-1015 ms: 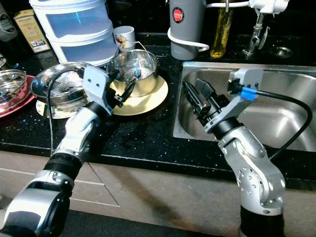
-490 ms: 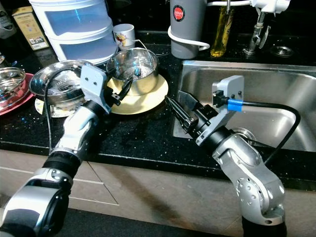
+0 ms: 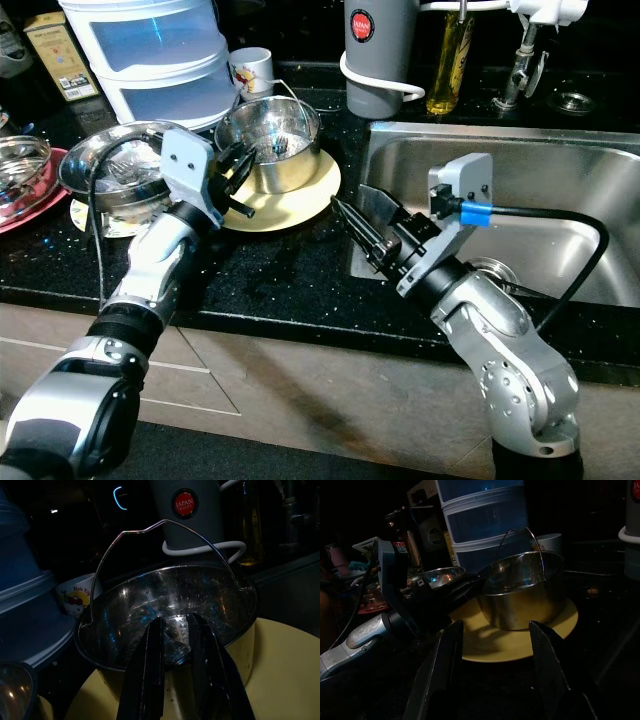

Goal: Kitchen organization

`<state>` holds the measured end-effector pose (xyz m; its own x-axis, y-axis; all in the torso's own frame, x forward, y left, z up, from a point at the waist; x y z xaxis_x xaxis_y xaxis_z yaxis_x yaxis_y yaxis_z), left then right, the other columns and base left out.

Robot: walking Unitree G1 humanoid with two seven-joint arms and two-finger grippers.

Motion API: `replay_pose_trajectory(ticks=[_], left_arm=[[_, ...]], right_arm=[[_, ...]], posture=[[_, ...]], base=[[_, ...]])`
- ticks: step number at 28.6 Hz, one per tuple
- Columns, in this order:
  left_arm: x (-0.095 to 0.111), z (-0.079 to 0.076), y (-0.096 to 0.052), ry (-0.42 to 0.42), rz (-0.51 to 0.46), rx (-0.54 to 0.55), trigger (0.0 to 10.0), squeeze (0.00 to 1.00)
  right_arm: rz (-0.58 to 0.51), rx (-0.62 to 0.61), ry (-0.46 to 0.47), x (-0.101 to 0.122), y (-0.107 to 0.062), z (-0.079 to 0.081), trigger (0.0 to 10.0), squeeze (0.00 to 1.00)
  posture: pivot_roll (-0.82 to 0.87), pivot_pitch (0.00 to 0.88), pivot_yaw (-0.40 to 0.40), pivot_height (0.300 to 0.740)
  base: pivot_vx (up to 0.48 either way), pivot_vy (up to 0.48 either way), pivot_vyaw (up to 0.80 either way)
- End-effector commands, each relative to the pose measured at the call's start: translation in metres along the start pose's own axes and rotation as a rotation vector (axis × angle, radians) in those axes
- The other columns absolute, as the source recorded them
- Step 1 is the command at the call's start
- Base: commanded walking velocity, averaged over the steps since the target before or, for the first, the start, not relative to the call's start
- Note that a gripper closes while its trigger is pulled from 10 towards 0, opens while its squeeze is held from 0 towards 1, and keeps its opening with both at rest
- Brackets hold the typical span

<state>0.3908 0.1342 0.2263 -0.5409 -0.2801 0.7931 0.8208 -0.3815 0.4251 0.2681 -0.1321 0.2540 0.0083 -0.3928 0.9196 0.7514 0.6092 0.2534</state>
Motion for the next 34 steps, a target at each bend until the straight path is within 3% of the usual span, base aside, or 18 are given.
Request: replay_pose_trajectory(ticks=[1, 8, 9, 25, 26, 28, 29, 33, 34], left_arm=[[0.001, 0.008, 0.000, 0.003, -0.005, 0.019, 0.0, 0.00], [0.036, 0.012, 0.014, -0.103, -0.155, 0.055, 0.0, 0.00], [0.037, 0.007, 0.013, -0.146, -0.162, 0.056, 0.0, 0.00], [0.036, -0.007, 0.002, -0.219, -0.142, 0.035, 0.0, 0.00], [0.036, -0.007, 0.000, -0.211, -0.129, 0.048, 1.3, 0.00], [0.036, -0.007, -0.001, -0.207, -0.126, 0.054, 1.3, 0.00], [0.037, -0.008, -0.002, -0.191, -0.121, 0.056, 10.0, 0.00], [0.034, -0.012, -0.007, -0.147, -0.096, 0.049, 10.0, 0.00], [0.030, -0.013, -0.009, -0.150, -0.083, 0.051, 10.0, 1.00]], right_arm=[[0.000, 0.025, -0.006, 0.001, 0.000, 0.005, 10.0, 0.00], [-0.009, 0.034, -0.004, 0.001, 0.005, 0.004, 10.0, 0.00], [-0.014, 0.036, -0.003, 0.002, 0.005, 0.005, 10.0, 0.00], [-0.016, 0.036, -0.009, 0.001, 0.008, 0.003, 10.0, 0.00], [-0.016, 0.038, -0.009, 0.001, 0.008, 0.002, 10.0, 0.00], [-0.016, 0.038, -0.008, 0.001, 0.008, 0.002, 10.0, 0.00], [-0.016, 0.038, -0.009, 0.001, 0.007, 0.002, 10.0, 0.00], [-0.016, 0.039, -0.010, 0.001, 0.007, 0.002, 10.0, 0.00], [-0.017, 0.040, -0.010, 0.001, 0.007, 0.002, 10.0, 0.00]], posture=[[-0.23, 0.118, 0.039, 0.740], [-0.21, 0.101, 0.042, 0.740], [-0.21, 0.100, 0.043, 0.740], [-0.20, 0.087, 0.041, 0.740], [-0.20, 0.084, 0.041, 0.740], [-0.20, 0.084, 0.041, 0.740], [-0.20, 0.082, 0.042, 0.740], [-0.20, 0.081, 0.042, 0.740], [-0.20, 0.082, 0.044, 0.740]], base=[[0.000, 0.000, 0.00], [0.000, 0.000, 0.00], [0.000, 0.000, 0.00], [0.000, 0.000, 0.00], [0.000, 0.000, 0.00], [0.000, 0.000, 0.00], [0.000, 0.000, 0.00], [0.000, 0.000, 0.00], [0.000, 0.000, 0.00]])
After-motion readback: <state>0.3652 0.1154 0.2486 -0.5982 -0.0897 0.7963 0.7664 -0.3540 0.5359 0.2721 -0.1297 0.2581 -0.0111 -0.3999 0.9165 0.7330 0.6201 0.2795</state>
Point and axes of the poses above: a point about 5 cm out from each wrist's last joint towards the gripper, its own y axis pointing out of the wrist towards the gripper, its own x axis along the axis of the wrist's last joint, z = x × y, the point moved 1 cm from there along y, pointing out of the wrist towards the gripper, and after that the axes turned 13 degrees about y, right-handed, at the moved point
